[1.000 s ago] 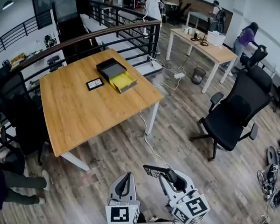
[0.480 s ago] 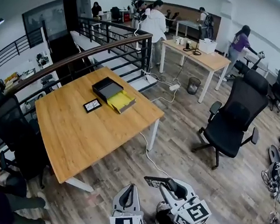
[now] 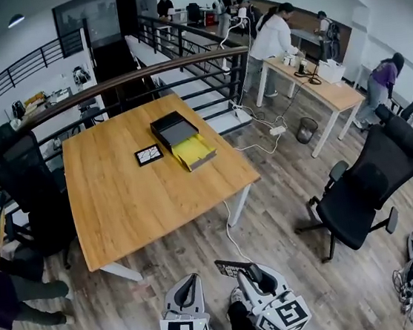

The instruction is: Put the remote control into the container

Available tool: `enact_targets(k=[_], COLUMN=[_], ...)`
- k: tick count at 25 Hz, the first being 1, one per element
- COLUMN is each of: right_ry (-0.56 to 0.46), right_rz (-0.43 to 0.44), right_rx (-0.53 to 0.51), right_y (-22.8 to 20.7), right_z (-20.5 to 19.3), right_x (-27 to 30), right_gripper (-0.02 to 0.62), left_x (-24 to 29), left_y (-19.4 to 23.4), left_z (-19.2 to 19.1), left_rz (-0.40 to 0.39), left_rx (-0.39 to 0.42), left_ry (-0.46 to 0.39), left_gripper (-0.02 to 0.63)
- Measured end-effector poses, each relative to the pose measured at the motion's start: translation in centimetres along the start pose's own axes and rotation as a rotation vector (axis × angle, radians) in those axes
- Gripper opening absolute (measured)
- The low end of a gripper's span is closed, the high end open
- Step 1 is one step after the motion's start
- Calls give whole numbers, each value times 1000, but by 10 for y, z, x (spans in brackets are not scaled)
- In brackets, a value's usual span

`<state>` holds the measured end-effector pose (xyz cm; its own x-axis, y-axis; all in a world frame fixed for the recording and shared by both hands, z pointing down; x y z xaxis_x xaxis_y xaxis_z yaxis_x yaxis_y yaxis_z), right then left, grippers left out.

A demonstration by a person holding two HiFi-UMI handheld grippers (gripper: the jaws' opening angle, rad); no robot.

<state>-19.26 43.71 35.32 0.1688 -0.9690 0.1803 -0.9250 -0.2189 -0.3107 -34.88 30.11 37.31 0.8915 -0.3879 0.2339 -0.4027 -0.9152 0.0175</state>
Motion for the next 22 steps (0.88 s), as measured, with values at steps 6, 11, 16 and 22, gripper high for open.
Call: enact_targets(k=[6, 11, 16, 22], right_ry=[15, -1, -6, -4], right_rz=[10, 37, 84, 114], right_rx=[11, 16, 3, 18], right_y=[-65, -114, -153, -184], right_z=[20, 40, 56, 72], right_x=[43, 73, 97, 116], right_gripper=[126, 126, 126, 126], left_x=[76, 135, 175, 194], left_y=[-2, -10, -21, -25], left_z=[19, 30, 45, 51], left_rz=[12, 39, 80, 140], left_rx=[12, 25, 51, 7], left_ry=[0, 4, -4, 2], left_gripper=[12, 12, 12, 12])
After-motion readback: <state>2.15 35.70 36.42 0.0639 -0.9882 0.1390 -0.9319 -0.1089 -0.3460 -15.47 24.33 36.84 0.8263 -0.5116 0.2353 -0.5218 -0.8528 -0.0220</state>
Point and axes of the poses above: the fingertips, and each gripper's own axes: x forward along the fingers, y to its left, z out of its top, the point moved 10 cm from there along -x, backward along the fingers, and after that the axes turned 6 degrees about x, right-handed, at the moved point
